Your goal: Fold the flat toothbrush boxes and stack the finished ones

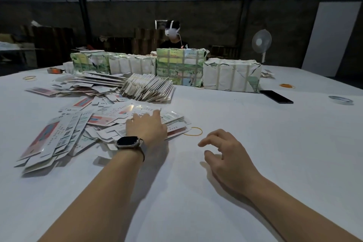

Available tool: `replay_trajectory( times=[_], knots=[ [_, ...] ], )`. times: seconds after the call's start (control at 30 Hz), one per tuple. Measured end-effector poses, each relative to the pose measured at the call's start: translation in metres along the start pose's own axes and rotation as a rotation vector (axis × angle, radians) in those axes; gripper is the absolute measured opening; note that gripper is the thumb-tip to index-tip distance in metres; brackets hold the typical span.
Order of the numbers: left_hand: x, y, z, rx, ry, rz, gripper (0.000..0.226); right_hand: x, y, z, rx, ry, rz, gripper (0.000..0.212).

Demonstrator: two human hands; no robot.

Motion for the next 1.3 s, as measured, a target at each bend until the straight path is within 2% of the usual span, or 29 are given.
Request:
replay_trajectory(
  times=[0.1,0.17,0.3,0.37,0.47,0.57,0.63,0.67,0.7,0.77,0.87,1.03,1.2,1.3],
  knots=[
    [-0.001,0.013,-0.001,-0.071,-0.016,0.063,0.024,0.0,-0.001,0.0,0.004,-0.004,0.004,0.023],
    [0.006,0.019,-0.004,-0.094,0.029,0.038,0.007,0.001,0.0,0.0,0.002,0.001,0.009,0.023],
    [0.03,0.026,-0.016,-0.111,0.181,0.024,0.017,0.001,0.001,0.0,-0.004,0.008,0.025,0.023],
    [0.056,0.029,-0.027,-0.128,0.333,0.003,0.02,0.001,0.003,0.0,-0.017,0.015,0.021,0.024],
    [0.113,0.029,-0.055,-0.156,0.687,-0.135,0.028,0.003,0.004,0.001,-0.035,0.039,0.046,0.025],
    [0.154,0.032,-0.095,-0.273,1.013,-0.32,0.02,0.005,0.004,0.0,-0.061,0.078,0.127,0.024],
    [0.165,0.041,-0.113,-0.38,1.132,-0.386,0.02,0.009,0.005,-0.001,-0.091,0.116,0.252,0.024],
    [0.165,0.047,-0.117,-0.431,1.14,-0.431,0.023,0.011,0.004,0.0,-0.103,0.133,0.321,0.026],
    [0.163,0.054,-0.118,-0.476,1.107,-0.501,0.027,0.015,0.003,0.001,-0.109,0.153,0.392,0.029],
    [0.148,0.066,-0.105,-0.511,0.899,-0.741,0.026,0.025,0.001,0.005,-0.113,0.211,0.513,0.034],
    [0.106,0.084,-0.081,-0.442,0.496,-1.107,0.016,0.041,0.003,0.01,-0.133,0.295,0.63,0.033],
    [0.054,0.117,-0.079,-0.356,0.044,-1.471,0.017,0.054,0.011,0.01,-0.145,0.345,0.638,0.029],
    [0.026,0.138,-0.09,-0.327,-0.297,-1.793,0.023,0.056,0.007,0.01,-0.128,0.327,0.6,0.038],
    [0.028,0.142,-0.094,-0.358,-0.348,-1.876,0.025,0.056,0.01,0.009,-0.135,0.315,0.624,0.043]
  ],
)
Point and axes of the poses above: each hand's wrist, its own z-axis towards the middle knuckle, its own x-axis out of the back of the hand, y = z × x, the point moved 10 cm from there along z, towards the middle knuckle
